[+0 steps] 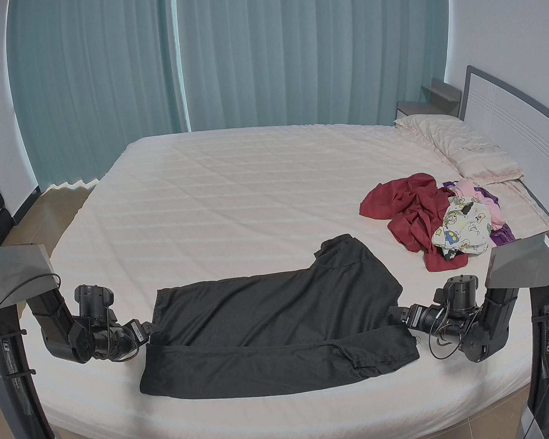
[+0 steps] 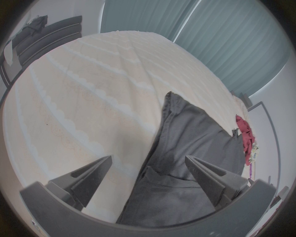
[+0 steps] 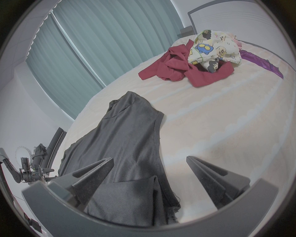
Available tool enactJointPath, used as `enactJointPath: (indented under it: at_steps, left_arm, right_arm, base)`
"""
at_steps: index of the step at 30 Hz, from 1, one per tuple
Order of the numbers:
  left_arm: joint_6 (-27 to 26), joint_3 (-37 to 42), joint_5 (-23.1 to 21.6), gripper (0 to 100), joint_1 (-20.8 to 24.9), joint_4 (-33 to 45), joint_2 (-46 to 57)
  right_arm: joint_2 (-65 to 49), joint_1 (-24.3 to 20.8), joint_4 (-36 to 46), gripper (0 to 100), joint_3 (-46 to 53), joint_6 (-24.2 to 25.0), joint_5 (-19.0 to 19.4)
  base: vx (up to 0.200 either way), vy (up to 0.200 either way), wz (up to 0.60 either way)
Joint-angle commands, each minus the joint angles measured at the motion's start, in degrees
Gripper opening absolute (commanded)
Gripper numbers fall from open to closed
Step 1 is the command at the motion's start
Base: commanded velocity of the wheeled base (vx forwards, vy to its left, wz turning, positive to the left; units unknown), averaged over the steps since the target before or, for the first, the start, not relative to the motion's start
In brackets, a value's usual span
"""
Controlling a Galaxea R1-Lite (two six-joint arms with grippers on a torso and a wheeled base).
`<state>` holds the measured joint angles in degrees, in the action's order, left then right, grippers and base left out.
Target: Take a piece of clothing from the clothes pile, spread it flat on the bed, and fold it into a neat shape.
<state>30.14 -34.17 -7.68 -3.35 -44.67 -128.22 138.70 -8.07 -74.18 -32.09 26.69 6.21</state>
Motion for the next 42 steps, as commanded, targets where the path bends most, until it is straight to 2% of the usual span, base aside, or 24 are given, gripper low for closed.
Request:
enactJointPath:
  at_steps: [1,4,9,23,27,32,37,40,42]
  left_arm:
    - [1.24,0.16,-1.37,100,-0.6,-0.25,3.24]
    - [3.7,-0.2,-1.55,100,-0.78,-0.33,3.42]
    - [3.79,-0.11,-1.55,100,-0.78,-0.42,3.15]
    - [4.14,-0.46,-1.55,100,-1.04,-0.86,2.45]
    - [6.69,-1.69,-1.37,100,-0.6,-1.56,3.15]
    - [7.04,-10.65,0.39,100,0.1,-0.77,1.22]
    - [6.25,-20.15,0.47,100,0.89,4.24,-4.14]
    - [4.23,-22.26,0.47,100,0.89,4.24,-6.87]
    - [-0.25,-23.57,0.21,100,0.89,4.15,-9.94]
  right_arm:
    - [-2.74,0.25,0.09,100,0.36,0.21,0.04]
    - [-2.91,0.25,0.09,100,0.45,0.21,0.04]
    - [-2.91,0.16,0.18,100,0.62,0.21,-0.05]
    - [-2.91,-0.19,0.18,100,0.88,0.21,-0.05]
    - [-3.09,-0.28,0.09,100,1.06,0.21,-0.05]
    - [-3.27,-0.63,0.26,100,1.41,0.21,-0.05]
    - [-3.44,-0.72,0.18,100,1.76,0.21,-0.05]
    - [-3.44,-0.72,0.18,100,1.76,0.21,-0.05]
    - [-3.35,-0.72,0.18,100,1.76,0.21,-0.05]
  base:
    - [0.0,0.0,0.0]
    - [0.067,0.0,0.0]
    - [0.2,0.0,0.0]
    - [0.0,0.0,0.0]
    - [0.0,0.0,0.0]
    - [0.0,0.0,0.0]
    - [0.0,0.0,0.0]
    - [0.0,0.0,0.0]
    - [0.0,0.0,0.0]
